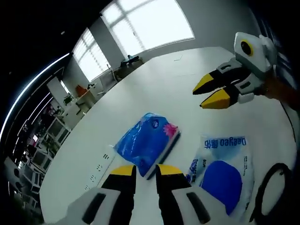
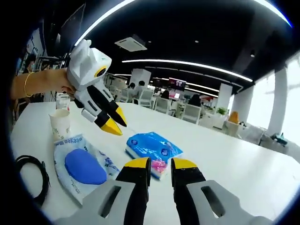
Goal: Arrange the tabletop items into an orderly group along one side of the table until the central work area is clear of visible clutter.
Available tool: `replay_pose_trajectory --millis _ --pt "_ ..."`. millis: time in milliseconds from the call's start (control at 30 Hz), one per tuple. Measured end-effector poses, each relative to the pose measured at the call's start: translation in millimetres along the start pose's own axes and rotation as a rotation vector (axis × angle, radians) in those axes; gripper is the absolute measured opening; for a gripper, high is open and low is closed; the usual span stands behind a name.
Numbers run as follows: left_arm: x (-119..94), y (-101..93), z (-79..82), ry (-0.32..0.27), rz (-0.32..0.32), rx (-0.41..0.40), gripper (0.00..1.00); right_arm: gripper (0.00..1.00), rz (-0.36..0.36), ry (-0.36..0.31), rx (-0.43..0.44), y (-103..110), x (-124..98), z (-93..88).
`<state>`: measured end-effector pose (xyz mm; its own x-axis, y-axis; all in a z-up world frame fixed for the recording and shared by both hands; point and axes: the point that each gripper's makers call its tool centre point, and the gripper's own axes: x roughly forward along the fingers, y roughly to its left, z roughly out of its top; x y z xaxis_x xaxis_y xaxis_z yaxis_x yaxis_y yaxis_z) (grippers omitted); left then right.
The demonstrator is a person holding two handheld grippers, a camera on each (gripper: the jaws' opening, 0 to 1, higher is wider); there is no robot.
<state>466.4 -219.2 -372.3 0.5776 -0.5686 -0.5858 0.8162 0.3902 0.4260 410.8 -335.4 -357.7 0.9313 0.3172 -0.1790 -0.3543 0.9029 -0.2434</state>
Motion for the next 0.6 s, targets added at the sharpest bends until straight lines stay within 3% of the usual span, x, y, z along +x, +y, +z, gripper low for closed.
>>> replay_pose_trajectory --millis 67,167,233,400,500,600 --pt "4.5 2.0 -3.5 0.015 0.004 0.013 0.15 0.15 -0.003 0.011 0.002 -1.2 4.9 -2.6" --pt "11.0 7.8 -9.5 0.018 0.006 -0.038 0.15 0.17 -0.016 0.036 0.07 -1.1 15.0 -9.6" --pt "14.4 9.0 -12.5 0.021 0.004 -0.053 0.15 0.2 -0.021 0.038 0.045 -0.8 22.3 -12.7" --pt "21.7 14.3 -22.4 0.055 0.011 -0.029 0.15 0.18 -0.042 0.045 0.08 -7.1 32.4 -20.7" --pt "26.5 13.5 -22.7 0.037 -0.012 -0.07 0.15 0.17 -0.024 0.048 0.118 -4.8 36.2 -25.7" --pt "30.9 13.0 -24.0 0.039 -0.018 -0.053 0.15 0.17 -0.03 0.048 0.127 -5.3 40.5 -29.0"
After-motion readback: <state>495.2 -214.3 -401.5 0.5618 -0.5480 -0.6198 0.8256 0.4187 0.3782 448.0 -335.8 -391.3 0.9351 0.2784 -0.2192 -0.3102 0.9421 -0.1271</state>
